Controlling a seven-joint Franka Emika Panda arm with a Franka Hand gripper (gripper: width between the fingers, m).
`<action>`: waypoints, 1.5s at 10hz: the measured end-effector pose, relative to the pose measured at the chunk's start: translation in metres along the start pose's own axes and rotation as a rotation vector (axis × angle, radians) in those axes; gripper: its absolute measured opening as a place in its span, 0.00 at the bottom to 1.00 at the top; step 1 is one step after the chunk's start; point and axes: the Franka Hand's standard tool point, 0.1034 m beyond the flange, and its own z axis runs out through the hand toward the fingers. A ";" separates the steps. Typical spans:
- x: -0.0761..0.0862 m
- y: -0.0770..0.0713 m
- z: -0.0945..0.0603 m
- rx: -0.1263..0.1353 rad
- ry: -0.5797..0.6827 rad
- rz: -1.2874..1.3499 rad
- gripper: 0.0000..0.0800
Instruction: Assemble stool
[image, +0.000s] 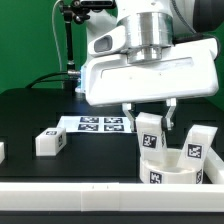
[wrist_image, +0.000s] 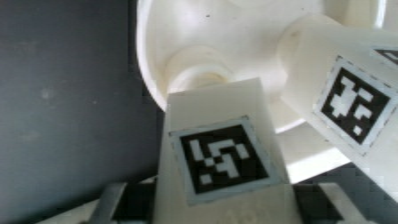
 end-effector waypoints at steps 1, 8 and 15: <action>0.000 0.000 0.000 0.000 0.000 0.000 0.41; 0.018 -0.002 -0.024 0.023 -0.002 0.013 0.81; 0.024 0.001 -0.030 0.029 -0.033 0.035 0.81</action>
Offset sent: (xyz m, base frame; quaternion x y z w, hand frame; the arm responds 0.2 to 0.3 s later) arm -0.0007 -0.0015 0.0185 -0.0048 -0.0221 -0.0083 0.9997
